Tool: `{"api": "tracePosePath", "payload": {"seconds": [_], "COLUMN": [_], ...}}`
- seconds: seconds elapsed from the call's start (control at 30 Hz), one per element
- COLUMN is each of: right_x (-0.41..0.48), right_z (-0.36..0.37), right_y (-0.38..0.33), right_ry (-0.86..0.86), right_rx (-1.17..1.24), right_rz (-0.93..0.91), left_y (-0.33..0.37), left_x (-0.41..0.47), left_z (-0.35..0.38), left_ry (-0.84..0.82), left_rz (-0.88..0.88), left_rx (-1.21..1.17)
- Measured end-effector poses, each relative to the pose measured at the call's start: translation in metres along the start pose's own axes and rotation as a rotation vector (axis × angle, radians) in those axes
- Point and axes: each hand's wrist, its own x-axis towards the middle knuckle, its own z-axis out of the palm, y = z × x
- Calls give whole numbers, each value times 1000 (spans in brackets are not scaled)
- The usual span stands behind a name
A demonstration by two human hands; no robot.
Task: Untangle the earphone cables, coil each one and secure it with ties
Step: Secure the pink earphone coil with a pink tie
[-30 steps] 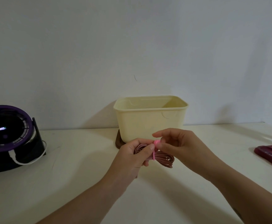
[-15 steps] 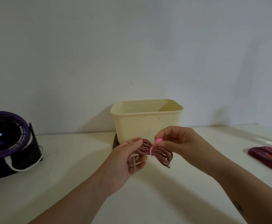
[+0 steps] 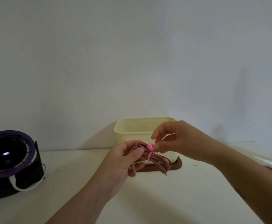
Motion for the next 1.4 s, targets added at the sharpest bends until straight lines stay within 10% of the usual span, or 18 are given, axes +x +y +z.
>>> {"api": "tracePosePath", "payload": {"seconds": [0.23,0.93,1.23,1.4], "right_x": [4,38,82,104], "right_z": [16,-2,-34,-31], "right_y": [-13,-47,-31,1], "right_ry": [202,58,233,289], "right_rx": [144,269,444,238], "right_rz": [-6,-26,9,72], "left_y": [18,51,20,-11], "left_x": [-2,-4,59,88], "left_z": [-5,-30,-29,-25], "left_ry": [131,112,201,252], "left_rz": [62,219,360,396], "left_rx": [-178,-107,956,1099]}}
